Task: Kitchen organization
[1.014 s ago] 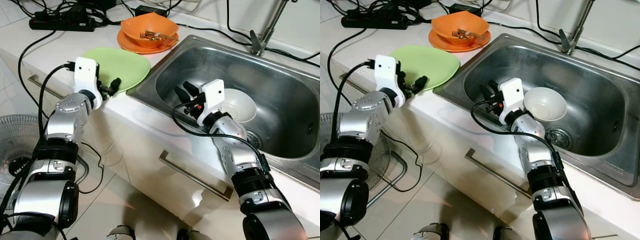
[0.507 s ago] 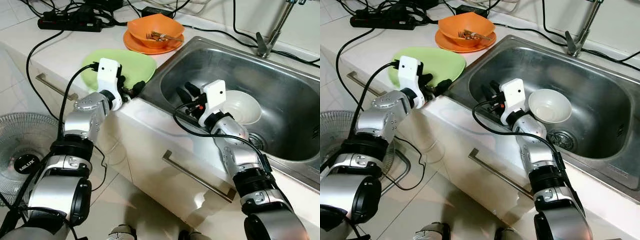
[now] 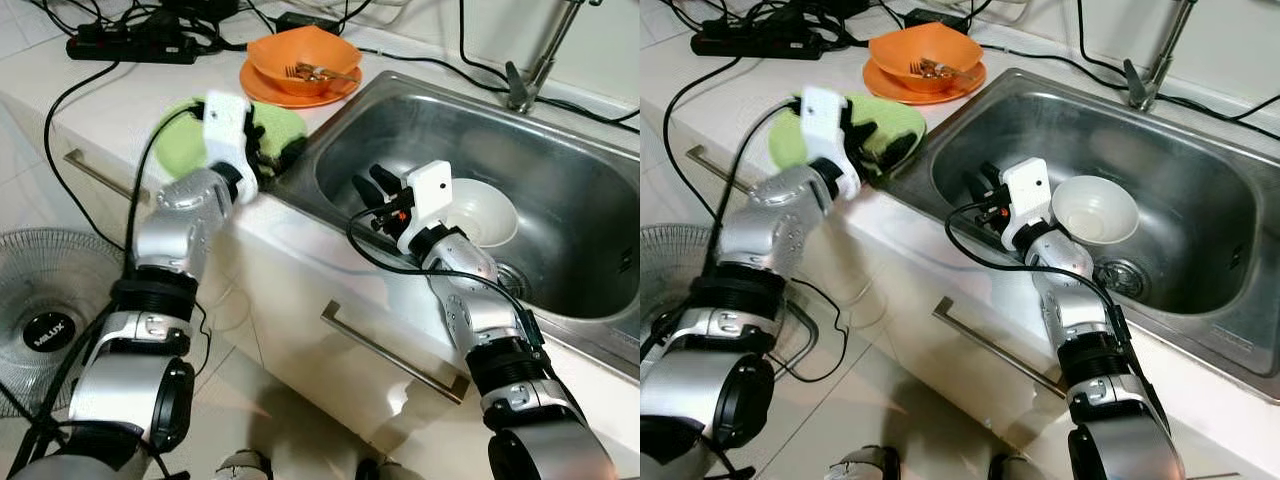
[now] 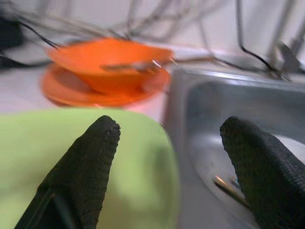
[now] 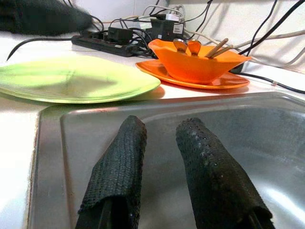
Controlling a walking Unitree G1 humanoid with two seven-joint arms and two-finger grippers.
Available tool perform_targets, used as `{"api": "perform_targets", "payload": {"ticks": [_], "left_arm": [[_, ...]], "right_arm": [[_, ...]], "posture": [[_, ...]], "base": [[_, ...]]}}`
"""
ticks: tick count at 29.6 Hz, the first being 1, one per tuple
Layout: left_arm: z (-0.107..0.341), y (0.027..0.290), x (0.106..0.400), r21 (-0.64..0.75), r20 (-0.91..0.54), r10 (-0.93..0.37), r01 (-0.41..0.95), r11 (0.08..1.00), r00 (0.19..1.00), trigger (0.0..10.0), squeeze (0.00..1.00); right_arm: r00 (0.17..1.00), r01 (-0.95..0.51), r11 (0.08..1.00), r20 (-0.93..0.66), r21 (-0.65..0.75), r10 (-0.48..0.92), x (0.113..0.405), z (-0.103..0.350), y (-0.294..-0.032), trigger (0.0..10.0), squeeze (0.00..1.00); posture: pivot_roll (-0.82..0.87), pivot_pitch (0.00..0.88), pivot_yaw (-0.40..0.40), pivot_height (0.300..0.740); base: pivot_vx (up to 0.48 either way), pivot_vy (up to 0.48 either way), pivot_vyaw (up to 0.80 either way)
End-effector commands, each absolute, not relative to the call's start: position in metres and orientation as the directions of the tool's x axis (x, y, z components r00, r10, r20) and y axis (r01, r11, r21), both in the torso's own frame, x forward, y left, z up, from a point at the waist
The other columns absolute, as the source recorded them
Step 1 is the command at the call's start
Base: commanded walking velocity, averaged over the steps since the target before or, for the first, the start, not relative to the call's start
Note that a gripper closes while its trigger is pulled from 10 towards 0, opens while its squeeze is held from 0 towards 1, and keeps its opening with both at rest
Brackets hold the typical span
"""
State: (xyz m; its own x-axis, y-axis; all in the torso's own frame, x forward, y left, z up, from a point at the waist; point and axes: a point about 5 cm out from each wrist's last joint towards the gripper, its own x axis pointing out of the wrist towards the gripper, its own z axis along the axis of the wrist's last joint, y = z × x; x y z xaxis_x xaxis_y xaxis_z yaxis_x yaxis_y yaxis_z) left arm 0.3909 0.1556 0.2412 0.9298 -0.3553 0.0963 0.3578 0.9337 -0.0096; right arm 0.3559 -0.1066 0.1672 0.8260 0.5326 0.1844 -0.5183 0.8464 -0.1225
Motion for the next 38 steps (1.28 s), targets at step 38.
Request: {"api": "perform_targets", "payload": {"ticks": [38], "left_arm": [[0.178,0.12,0.311,-0.468,0.26,-0.386,0.465,0.752,0.885,10.0,0.0]], "right_arm": [[0.831,-0.516,0.847,0.167,-0.126,0.531,0.354,0.162,-0.11,10.0,0.0]], "posture": [[0.1,0.113,-0.008,0.74]], "base": [[0.0,0.0,0.0]]}}
